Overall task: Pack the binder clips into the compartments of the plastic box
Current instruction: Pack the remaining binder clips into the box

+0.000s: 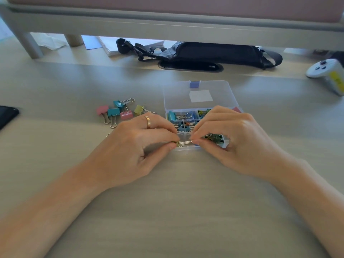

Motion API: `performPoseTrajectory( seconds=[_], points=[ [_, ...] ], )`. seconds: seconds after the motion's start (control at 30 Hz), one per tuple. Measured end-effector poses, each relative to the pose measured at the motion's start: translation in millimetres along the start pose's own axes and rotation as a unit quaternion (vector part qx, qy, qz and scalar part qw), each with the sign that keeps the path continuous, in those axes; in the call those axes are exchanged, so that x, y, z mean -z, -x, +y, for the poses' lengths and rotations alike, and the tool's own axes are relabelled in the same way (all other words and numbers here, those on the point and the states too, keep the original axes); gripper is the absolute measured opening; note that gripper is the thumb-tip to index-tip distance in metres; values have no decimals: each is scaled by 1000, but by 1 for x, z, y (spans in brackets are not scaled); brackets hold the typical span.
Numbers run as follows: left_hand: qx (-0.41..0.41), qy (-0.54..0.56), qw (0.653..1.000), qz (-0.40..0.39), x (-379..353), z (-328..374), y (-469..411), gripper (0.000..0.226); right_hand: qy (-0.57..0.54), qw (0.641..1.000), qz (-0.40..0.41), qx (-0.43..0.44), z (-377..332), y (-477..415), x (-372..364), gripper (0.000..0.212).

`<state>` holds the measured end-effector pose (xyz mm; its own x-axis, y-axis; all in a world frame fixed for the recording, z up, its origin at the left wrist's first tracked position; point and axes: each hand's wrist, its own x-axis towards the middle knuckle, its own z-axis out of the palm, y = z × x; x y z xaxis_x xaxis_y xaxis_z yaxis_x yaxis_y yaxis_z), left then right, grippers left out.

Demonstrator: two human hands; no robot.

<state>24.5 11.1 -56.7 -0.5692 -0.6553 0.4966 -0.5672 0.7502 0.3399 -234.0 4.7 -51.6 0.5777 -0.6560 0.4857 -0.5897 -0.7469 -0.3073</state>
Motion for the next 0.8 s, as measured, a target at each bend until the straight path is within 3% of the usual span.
performPoseTrajectory(
  seconds=[0.2, 0.37, 0.63, 0.8],
  points=[
    [15, 27, 999, 41, 1, 1, -2, 12, -9, 999, 15, -36, -5, 0, 1, 10],
    [74, 91, 993, 16, 1, -1, -5, 13, 13, 1000, -14, -20, -5, -1, -2, 11],
    [72, 63, 995, -5, 1, 2, -6, 13, 63, 997, -42, 22, -8, -1, 0, 16],
    [20, 1, 1000, -9, 1, 3, -5, 14, 66, 997, -22, 39, -7, 0, -1, 12]
  ],
)
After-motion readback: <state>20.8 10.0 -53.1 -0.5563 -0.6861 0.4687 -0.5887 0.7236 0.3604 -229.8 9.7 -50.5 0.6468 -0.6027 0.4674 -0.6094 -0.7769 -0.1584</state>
